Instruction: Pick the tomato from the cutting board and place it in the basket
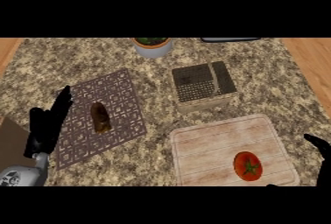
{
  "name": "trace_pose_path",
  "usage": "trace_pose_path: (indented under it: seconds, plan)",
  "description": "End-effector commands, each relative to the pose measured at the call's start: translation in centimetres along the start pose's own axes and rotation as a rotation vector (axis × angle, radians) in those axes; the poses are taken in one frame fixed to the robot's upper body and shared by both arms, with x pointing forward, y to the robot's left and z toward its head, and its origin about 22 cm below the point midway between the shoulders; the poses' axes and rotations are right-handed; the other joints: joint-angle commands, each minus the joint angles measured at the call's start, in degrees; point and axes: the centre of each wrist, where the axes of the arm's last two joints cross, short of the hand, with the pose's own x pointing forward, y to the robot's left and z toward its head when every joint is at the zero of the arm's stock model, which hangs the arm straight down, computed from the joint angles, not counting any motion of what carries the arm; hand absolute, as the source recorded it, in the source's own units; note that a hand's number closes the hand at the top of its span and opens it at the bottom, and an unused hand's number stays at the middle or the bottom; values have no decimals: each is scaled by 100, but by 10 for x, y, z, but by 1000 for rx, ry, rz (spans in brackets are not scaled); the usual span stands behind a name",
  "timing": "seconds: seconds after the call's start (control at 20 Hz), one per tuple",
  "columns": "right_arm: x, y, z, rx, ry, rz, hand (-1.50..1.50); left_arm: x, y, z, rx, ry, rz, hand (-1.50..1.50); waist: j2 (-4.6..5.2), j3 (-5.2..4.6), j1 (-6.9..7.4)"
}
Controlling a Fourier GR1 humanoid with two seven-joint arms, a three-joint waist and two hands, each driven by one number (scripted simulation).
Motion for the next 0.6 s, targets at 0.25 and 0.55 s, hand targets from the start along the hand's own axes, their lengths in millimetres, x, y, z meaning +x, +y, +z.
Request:
trace_pose_path:
  seconds: [0.25, 0.55]
  plan:
    - [91, -85, 36, 319, 295, 685, -150, -3, 1, -4, 11, 20, -3, 0, 37, -42, -98]
    - [148, -74, 36, 622, 507, 673, -150, 5, 7, -11, -25, -11, -23, 0, 45, -25, 125]
